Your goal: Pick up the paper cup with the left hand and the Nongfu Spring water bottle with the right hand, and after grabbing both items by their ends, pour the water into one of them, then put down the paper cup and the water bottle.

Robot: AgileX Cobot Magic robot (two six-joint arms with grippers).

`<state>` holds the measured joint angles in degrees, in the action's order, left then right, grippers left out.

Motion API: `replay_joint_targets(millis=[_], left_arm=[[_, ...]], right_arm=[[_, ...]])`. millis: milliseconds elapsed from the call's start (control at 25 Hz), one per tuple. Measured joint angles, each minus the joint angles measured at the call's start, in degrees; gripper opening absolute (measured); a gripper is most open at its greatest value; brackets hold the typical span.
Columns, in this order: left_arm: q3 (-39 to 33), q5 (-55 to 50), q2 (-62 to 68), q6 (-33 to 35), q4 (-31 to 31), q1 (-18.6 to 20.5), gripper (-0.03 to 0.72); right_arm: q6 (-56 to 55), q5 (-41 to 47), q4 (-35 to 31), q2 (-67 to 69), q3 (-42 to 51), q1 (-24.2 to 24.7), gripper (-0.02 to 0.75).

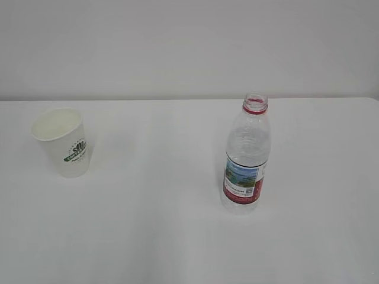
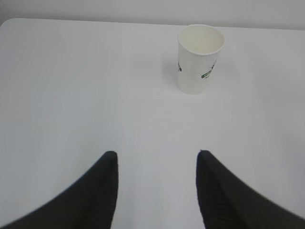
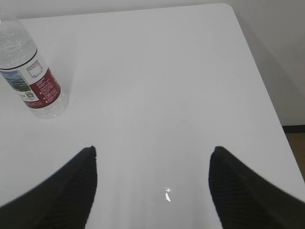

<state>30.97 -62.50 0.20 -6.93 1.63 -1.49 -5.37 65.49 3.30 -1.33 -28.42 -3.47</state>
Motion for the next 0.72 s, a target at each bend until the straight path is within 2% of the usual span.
replay_joint_targets(millis=[720], left_arm=[[0.0, 0.0, 0.0, 0.0, 0.0, 0.0, 0.389]], right_arm=[[0.0, 0.0, 0.0, 0.0, 0.0, 0.0, 0.550]])
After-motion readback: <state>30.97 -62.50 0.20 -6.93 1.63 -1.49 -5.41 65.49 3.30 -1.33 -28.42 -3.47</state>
